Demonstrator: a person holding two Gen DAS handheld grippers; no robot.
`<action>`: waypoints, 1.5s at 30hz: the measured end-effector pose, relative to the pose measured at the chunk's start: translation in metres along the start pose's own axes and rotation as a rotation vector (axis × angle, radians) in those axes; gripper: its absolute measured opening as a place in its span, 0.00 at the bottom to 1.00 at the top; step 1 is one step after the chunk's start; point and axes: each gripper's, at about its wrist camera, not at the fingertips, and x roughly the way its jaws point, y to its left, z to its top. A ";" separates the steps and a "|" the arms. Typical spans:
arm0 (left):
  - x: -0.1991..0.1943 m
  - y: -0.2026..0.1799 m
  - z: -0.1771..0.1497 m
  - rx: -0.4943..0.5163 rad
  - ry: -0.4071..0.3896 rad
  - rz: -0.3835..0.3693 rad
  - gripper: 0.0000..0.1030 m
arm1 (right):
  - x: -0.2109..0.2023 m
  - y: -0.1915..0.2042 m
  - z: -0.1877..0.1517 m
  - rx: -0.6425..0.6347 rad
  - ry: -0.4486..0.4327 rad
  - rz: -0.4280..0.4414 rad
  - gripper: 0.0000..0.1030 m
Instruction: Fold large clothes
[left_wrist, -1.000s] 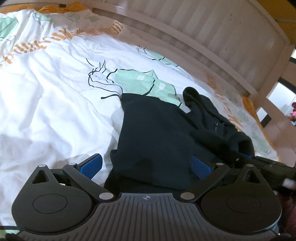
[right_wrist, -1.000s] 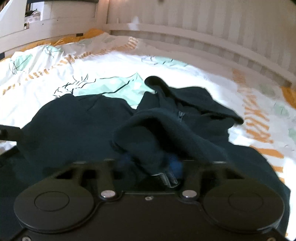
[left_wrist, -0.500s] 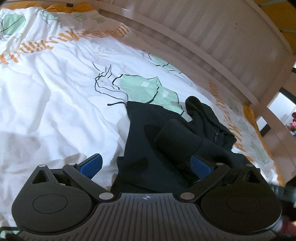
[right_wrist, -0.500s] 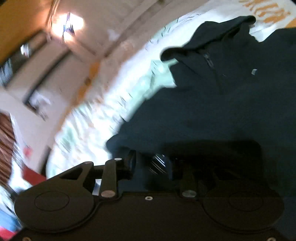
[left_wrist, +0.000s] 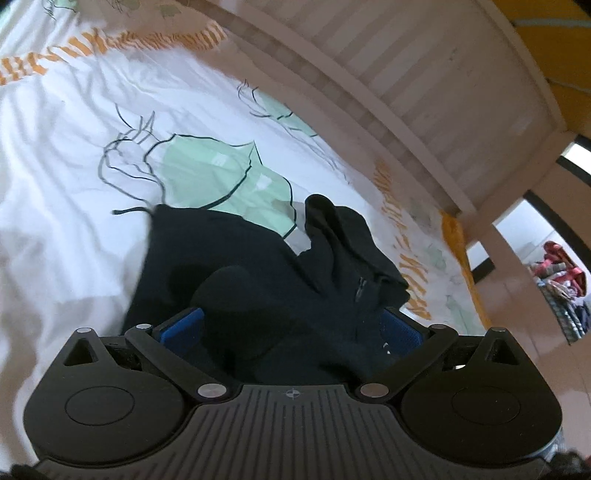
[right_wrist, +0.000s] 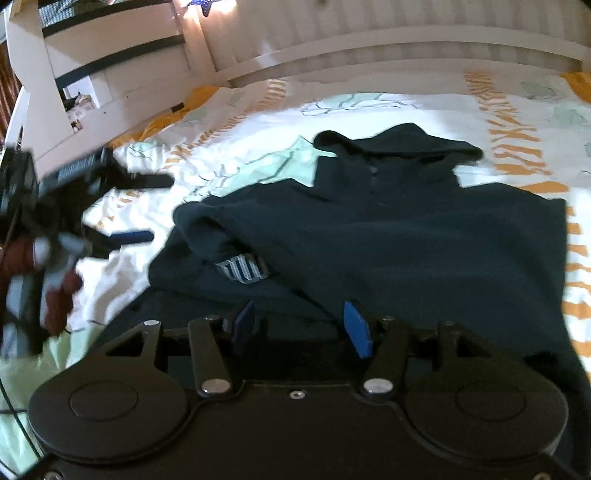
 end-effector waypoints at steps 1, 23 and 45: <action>0.008 -0.002 0.003 -0.003 0.021 0.003 1.00 | 0.000 -0.002 -0.001 0.010 0.001 -0.004 0.59; 0.009 -0.015 0.003 0.163 -0.115 -0.299 0.81 | -0.017 -0.066 -0.033 0.097 -0.021 -0.303 0.58; -0.012 0.014 -0.005 0.231 -0.077 0.021 0.89 | -0.027 -0.095 -0.043 0.234 -0.087 -0.372 0.40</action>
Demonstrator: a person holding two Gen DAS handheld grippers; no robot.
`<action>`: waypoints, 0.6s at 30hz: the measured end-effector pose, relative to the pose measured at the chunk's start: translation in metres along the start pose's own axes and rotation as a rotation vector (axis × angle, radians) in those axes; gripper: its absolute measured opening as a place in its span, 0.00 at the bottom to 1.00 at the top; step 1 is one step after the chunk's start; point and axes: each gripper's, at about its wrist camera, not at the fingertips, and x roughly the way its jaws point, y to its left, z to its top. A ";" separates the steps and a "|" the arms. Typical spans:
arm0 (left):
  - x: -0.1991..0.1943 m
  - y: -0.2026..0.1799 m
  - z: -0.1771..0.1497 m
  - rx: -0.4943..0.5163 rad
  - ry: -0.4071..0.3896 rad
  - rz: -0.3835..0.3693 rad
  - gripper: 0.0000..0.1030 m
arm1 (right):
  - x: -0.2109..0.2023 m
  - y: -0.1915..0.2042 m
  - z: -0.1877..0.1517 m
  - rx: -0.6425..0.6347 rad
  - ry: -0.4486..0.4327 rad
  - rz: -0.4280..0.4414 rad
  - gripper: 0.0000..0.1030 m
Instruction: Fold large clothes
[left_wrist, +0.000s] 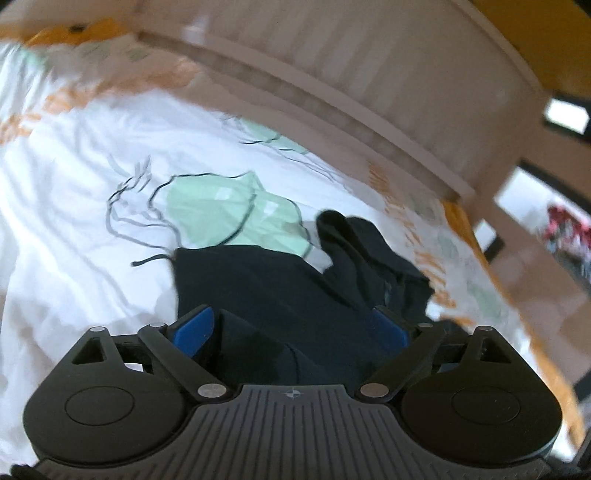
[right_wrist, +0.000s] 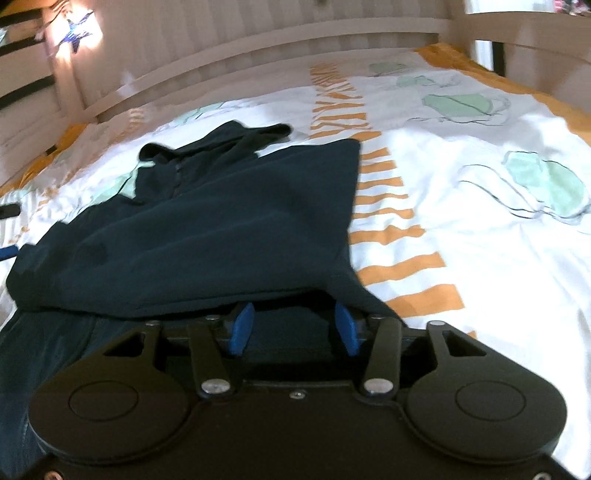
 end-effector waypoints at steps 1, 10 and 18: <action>0.002 -0.005 -0.004 0.035 0.007 -0.003 0.90 | 0.000 -0.003 0.000 0.019 -0.004 -0.009 0.36; 0.038 -0.006 -0.052 0.215 0.121 0.082 0.94 | -0.007 0.001 0.002 -0.003 0.000 -0.001 0.48; 0.040 -0.017 -0.062 0.302 0.113 0.118 1.00 | -0.022 0.026 0.003 -0.159 -0.059 -0.045 0.64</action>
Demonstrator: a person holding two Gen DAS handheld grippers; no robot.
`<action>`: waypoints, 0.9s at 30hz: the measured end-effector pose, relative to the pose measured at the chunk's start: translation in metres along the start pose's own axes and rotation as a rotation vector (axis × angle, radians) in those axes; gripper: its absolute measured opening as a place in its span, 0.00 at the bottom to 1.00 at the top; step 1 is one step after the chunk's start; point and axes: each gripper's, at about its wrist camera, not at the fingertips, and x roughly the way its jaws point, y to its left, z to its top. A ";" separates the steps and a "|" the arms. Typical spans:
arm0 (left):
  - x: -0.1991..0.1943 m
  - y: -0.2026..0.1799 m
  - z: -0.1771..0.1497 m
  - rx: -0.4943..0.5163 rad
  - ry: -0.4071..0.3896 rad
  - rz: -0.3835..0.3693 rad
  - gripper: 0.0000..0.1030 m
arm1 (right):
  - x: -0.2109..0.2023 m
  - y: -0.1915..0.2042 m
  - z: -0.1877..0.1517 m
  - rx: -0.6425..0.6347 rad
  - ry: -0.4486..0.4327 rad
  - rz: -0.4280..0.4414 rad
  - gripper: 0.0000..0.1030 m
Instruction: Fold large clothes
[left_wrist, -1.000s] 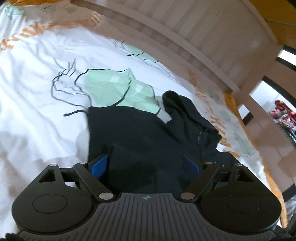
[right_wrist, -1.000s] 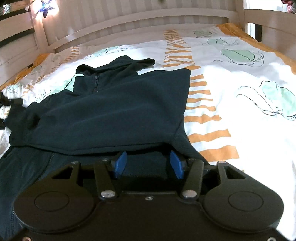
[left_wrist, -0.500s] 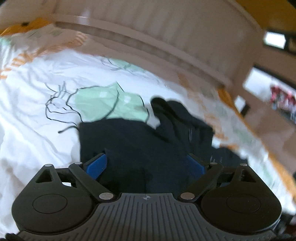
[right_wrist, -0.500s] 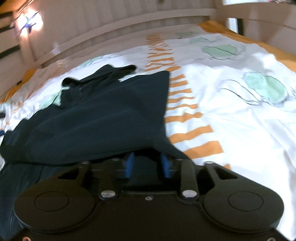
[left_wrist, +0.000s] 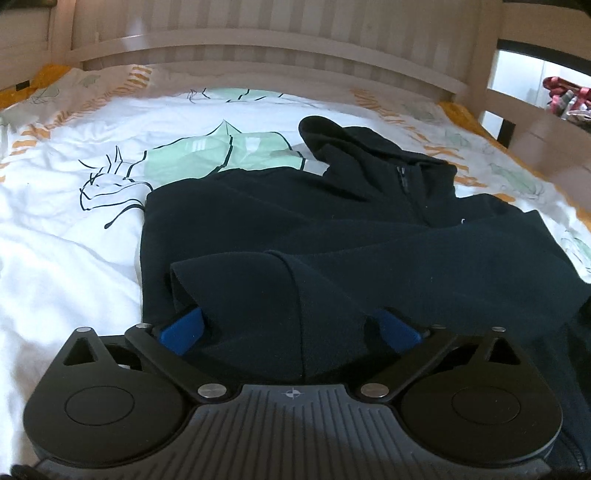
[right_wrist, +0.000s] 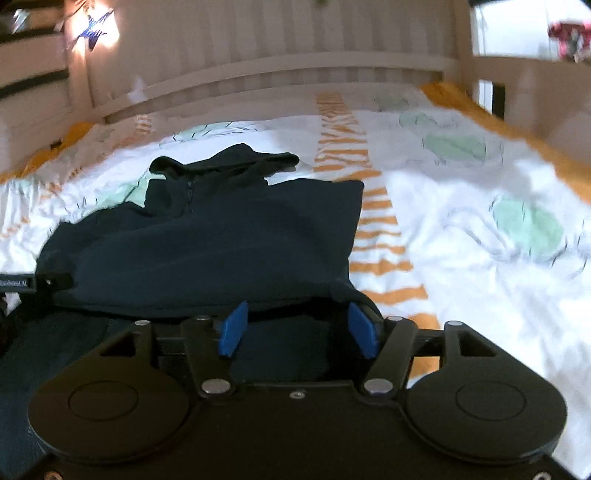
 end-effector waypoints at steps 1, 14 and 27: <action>-0.001 0.001 0.000 -0.006 -0.003 -0.004 1.00 | 0.003 0.001 0.000 -0.009 0.009 -0.006 0.64; -0.011 0.003 0.004 -0.023 -0.035 -0.016 1.00 | 0.034 0.008 0.009 0.139 0.078 0.208 0.76; 0.011 -0.006 0.010 -0.005 0.032 0.009 1.00 | 0.033 -0.034 0.002 0.331 0.053 0.145 0.72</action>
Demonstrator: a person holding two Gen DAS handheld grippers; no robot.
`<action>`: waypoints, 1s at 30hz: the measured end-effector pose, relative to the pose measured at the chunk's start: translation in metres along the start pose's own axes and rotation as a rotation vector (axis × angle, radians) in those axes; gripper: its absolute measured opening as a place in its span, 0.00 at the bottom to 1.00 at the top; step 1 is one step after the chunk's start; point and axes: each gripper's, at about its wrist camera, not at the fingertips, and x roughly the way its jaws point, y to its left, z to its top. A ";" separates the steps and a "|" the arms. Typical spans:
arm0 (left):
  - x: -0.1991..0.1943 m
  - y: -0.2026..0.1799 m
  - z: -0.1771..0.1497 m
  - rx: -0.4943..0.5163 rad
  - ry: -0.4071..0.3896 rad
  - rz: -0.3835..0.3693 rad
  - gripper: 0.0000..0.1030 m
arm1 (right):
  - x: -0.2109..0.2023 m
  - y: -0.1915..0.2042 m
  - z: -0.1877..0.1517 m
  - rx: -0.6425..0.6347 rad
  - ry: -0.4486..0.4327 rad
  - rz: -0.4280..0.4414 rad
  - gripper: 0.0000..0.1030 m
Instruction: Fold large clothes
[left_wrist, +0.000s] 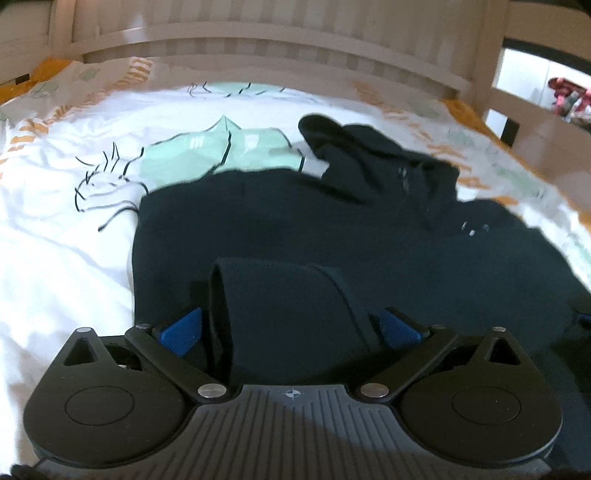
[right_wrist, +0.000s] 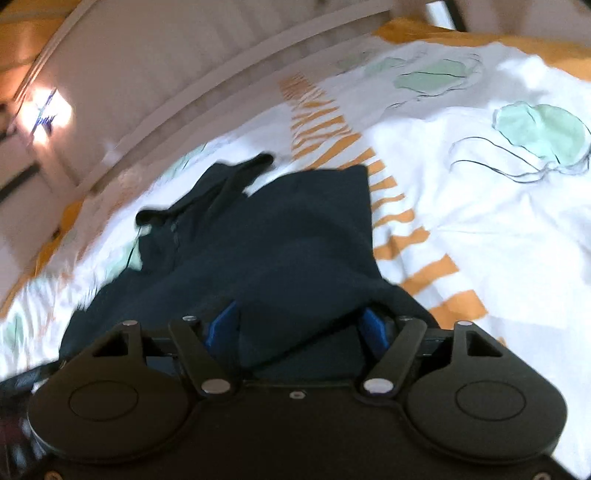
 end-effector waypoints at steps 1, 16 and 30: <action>0.000 0.000 -0.003 0.005 -0.006 0.001 1.00 | -0.004 0.002 -0.002 -0.035 0.018 -0.006 0.72; 0.005 -0.001 -0.012 0.022 -0.042 0.023 1.00 | 0.017 0.055 0.027 -0.312 -0.029 -0.023 0.77; 0.006 -0.001 -0.015 0.027 -0.053 0.031 1.00 | 0.060 0.050 0.003 -0.379 -0.066 -0.230 0.82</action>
